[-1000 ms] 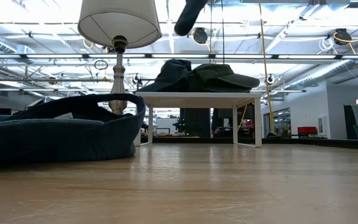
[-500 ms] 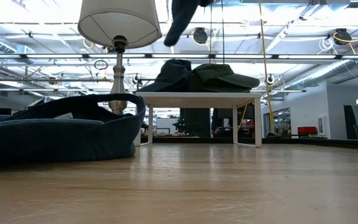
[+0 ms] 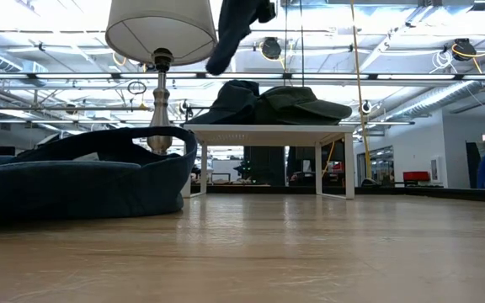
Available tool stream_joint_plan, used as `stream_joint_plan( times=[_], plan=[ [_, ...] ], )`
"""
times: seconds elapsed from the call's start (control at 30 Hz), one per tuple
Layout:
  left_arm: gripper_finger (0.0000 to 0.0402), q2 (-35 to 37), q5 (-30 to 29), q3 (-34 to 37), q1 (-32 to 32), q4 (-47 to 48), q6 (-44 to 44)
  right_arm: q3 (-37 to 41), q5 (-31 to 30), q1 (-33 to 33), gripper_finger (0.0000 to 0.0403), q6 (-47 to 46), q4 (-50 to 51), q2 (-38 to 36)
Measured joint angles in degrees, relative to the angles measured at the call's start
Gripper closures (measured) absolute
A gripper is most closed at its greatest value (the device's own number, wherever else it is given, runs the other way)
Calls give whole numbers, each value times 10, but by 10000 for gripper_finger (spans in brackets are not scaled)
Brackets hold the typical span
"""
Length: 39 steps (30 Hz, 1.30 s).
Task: Pick & Place hat
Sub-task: Stack the top blue cap on the blue cap on the shelf
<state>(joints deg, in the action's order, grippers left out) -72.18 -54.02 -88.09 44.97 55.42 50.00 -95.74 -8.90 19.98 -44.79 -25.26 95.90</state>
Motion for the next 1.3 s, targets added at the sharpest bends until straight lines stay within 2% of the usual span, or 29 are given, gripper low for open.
stream_joint_plan(
  times=[0.5,0.63,0.83,1.13,1.3],
  plan=[
    [334,0,0,0,0,0,-4,3,0,23,381,-41,58,2],
    [334,0,0,0,0,0,-8,23,1,30,381,-88,53,2],
    [334,0,-1,0,0,0,-8,73,46,44,381,-156,-39,2],
    [334,0,-1,0,0,0,-15,115,43,43,381,-232,-85,6],
    [334,0,0,0,0,0,-15,125,45,43,381,-244,-105,6]
  ],
)
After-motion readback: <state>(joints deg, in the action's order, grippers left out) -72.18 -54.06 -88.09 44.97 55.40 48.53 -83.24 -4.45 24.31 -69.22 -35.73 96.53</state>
